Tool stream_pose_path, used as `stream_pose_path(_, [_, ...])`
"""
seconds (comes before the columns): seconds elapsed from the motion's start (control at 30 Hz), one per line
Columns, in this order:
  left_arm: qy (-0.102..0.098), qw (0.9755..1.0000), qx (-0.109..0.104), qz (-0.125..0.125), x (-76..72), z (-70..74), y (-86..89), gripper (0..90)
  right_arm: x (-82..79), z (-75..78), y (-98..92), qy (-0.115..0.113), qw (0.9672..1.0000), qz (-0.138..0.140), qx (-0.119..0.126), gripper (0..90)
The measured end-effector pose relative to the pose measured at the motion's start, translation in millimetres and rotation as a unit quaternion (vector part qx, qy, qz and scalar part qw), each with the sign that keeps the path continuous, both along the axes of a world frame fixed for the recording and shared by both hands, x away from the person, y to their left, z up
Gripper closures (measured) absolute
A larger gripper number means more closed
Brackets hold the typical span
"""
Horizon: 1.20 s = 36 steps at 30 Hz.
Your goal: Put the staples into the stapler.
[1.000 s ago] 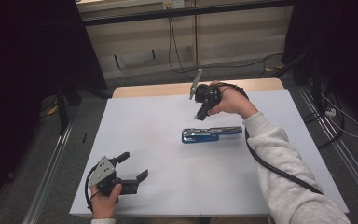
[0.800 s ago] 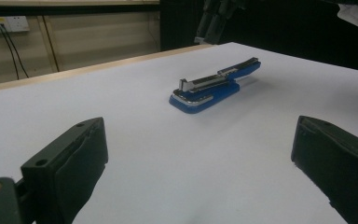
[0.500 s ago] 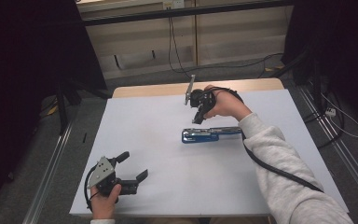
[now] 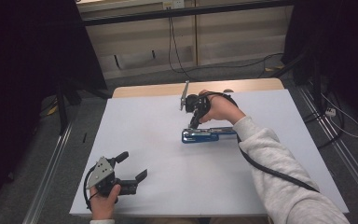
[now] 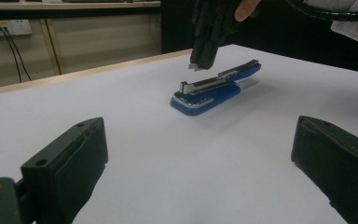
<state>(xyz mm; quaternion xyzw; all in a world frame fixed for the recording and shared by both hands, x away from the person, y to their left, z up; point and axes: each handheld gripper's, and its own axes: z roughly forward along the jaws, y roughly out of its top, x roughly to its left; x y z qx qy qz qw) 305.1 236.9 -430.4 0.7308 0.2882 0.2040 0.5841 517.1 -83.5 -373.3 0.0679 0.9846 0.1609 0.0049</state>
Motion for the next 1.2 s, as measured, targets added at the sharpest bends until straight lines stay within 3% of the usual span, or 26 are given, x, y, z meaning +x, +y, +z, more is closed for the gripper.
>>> stream_pose_path(1.2, [-0.001, 1.0, -0.008, 0.001, -0.6, 1.5, 1.2, 3.7, 0.6, -14.6, 11.4, 0.007, 0.9998, 0.008, -0.014, 79.2])
